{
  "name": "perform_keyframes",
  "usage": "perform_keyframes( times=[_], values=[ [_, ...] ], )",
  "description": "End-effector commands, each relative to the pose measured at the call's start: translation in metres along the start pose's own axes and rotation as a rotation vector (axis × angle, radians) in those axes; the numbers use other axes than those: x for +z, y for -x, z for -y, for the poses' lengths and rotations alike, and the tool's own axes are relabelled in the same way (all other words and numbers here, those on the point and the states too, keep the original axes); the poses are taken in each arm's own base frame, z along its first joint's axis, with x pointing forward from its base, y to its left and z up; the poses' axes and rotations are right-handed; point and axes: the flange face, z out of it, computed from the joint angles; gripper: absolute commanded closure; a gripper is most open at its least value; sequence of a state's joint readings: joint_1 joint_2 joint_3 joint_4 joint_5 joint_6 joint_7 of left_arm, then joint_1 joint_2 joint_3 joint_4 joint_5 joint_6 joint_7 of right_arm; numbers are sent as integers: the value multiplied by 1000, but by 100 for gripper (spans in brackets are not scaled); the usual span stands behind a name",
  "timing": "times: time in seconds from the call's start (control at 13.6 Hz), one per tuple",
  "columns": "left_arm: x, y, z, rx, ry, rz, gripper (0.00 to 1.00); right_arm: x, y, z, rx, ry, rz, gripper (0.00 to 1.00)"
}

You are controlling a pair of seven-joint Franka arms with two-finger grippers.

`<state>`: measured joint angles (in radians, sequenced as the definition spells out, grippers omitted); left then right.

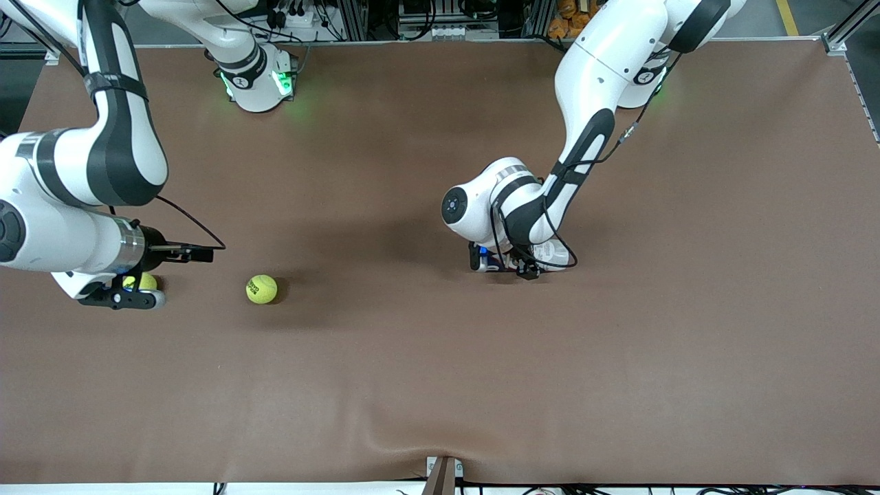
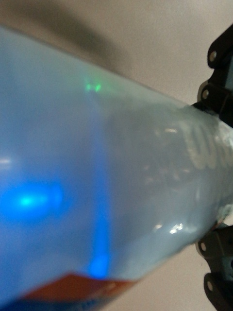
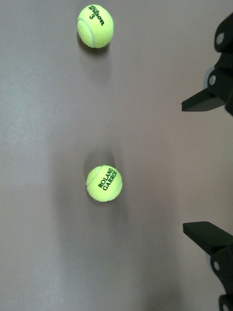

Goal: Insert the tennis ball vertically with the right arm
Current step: 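Lift the can with the left gripper while the right gripper grasps a ball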

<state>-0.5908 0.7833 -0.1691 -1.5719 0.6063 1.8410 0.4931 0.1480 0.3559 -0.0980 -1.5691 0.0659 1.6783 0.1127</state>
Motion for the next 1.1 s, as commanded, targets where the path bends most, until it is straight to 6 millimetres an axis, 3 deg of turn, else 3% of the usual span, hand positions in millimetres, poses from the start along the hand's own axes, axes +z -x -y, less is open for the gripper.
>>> perform_keyframes(
  times=[0.0, 0.59, 0.88, 1.03],
  values=[
    [2, -4, 3, 21, -16, 18, 26, 17, -14, 5, 19, -20, 11, 0],
    [-15, -2, 3, 17, -31, -9, 27, 65, -37, 10, 22, -6, 30, 0],
    [-62, -15, 1, 14, -63, -111, 27, 98, -42, 14, 32, -31, 26, 0],
    [-103, -25, -2, -22, -35, -249, 27, 114, -41, 17, 36, -41, 14, 0]
  ],
)
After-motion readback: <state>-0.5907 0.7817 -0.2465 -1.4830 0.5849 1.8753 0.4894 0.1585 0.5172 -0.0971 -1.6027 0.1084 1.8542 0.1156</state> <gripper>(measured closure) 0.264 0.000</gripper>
